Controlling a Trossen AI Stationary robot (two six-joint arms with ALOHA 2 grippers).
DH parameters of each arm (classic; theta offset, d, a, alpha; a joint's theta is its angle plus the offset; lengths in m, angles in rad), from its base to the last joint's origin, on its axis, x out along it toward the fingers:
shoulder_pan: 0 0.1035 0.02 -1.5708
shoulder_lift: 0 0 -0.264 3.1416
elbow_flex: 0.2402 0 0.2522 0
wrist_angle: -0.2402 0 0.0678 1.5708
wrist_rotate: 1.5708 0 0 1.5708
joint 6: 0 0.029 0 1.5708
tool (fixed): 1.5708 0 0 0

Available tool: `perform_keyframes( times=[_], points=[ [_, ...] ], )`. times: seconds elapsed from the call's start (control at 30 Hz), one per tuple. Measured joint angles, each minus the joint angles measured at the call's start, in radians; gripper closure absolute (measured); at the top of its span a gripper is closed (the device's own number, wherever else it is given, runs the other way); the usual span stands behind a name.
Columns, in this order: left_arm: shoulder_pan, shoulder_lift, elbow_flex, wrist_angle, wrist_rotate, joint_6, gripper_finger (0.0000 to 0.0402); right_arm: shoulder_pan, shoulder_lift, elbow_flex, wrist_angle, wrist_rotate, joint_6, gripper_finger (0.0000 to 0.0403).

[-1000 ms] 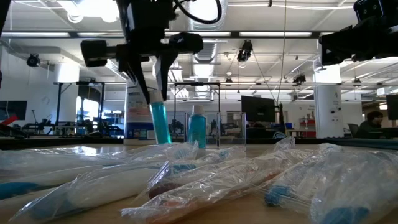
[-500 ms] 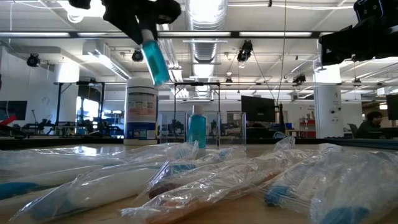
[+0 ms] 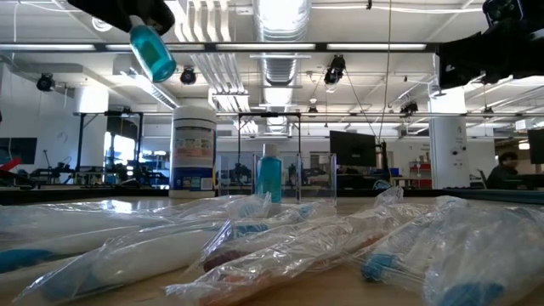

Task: Pick & Place toothbrushing station
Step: Put the blue mouthwash into the transparent bin organizer

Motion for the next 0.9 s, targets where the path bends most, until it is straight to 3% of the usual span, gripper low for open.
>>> perform_keyframes(
  times=[0.17, 0.43, 0.63, 0.8, 0.9],
  points=[
    [0.001, -0.072, -0.055, 0.058, -0.004, -0.056, 0.0301, 0.0, 0.001, 0.0, 0.0, 0.0, 0.0, 0.0394],
    [0.065, -0.134, -0.069, 0.061, 0.006, 0.02, 0.0302, 0.0, -0.001, -0.001, 0.014, 0.0, -0.027, 0.0394],
    [0.157, -0.171, -0.172, 0.181, 0.131, 0.017, 0.0303, 0.0, -0.001, -0.001, 0.026, 0.0, -0.03, 0.0394],
    [0.212, -0.171, -0.289, 0.381, 0.245, -0.033, 0.0303, 0.0, -0.001, -0.001, 0.026, 0.0, -0.027, 0.0394],
    [0.227, -0.169, -0.338, 0.452, 0.26, -0.04, 0.0303, 0.0, -0.001, -0.001, 0.025, 0.0, -0.026, 0.0394]
  ],
)
